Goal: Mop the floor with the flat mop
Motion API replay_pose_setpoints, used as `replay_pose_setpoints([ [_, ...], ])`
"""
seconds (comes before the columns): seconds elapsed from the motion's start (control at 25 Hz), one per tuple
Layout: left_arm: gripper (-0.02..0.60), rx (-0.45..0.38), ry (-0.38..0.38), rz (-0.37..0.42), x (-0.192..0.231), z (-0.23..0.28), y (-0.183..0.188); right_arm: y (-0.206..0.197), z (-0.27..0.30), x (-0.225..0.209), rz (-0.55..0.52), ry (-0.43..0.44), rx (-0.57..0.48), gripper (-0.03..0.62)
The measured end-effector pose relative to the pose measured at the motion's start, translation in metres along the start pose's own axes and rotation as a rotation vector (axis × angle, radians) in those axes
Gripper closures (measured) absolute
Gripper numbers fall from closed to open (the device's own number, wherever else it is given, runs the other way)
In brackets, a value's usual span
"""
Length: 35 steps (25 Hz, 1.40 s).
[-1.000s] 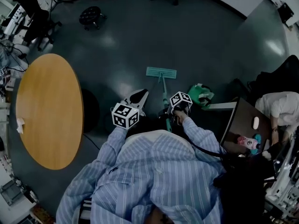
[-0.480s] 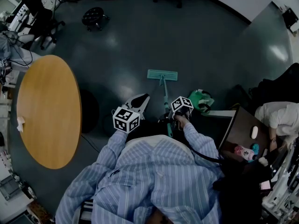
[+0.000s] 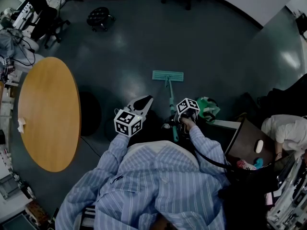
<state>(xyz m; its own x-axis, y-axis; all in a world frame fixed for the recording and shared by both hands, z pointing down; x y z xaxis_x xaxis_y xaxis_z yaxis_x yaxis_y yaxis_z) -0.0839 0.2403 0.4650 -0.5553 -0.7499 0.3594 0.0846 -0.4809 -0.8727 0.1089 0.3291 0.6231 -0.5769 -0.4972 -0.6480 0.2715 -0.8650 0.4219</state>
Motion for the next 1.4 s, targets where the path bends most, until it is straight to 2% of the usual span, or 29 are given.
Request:
replay_pose_setpoints([
  [0.2, 0.555, -0.011, 0.015, -0.016, 0.028, 0.02, 0.016, 0.035, -0.012, 0.012, -0.024, -0.015, 0.008, 0.477],
  [0.44, 0.555, 0.011, 0.004, -0.04, 0.084, 0.066, 0.029, 0.099, -0.027, 0.03, -0.044, -0.033, 0.017, 0.477],
  [0.68, 0.555, 0.019, -0.035, -0.075, 0.16, 0.138, 0.078, 0.186, -0.054, 0.066, -0.022, -0.045, 0.013, 0.478],
  [0.8, 0.555, 0.045, -0.052, -0.055, 0.19, 0.169, 0.105, 0.229, -0.071, 0.088, -0.015, -0.042, 0.022, 0.477],
  [0.92, 0.555, 0.069, -0.051, -0.043, 0.222, 0.198, 0.127, 0.279, -0.088, 0.111, -0.01, -0.034, 0.022, 0.477],
  [1.08, 0.555, 0.07, -0.047, -0.078, 0.26, 0.232, 0.15, 0.353, -0.108, 0.137, -0.012, -0.037, 0.02, 0.478],
  [1.4, 0.555, 0.089, -0.011, -0.118, 0.318, 0.283, 0.17, 0.522, -0.136, 0.184, -0.061, -0.073, 0.012, 0.477],
])
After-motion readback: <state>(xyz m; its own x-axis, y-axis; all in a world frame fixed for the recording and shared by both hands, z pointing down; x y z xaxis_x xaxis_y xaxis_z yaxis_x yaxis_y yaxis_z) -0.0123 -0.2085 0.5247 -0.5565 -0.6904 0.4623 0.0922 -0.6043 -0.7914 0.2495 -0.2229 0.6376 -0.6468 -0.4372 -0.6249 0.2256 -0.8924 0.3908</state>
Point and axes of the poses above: the fingertips, and each gripper's own axes: z forward along the fingers, x to its left, y out of its top, the point moved 9 cm from there along -z, backward along the fingers, and after that the axes turned 2 degrees about -x, right-handed, at the moved point
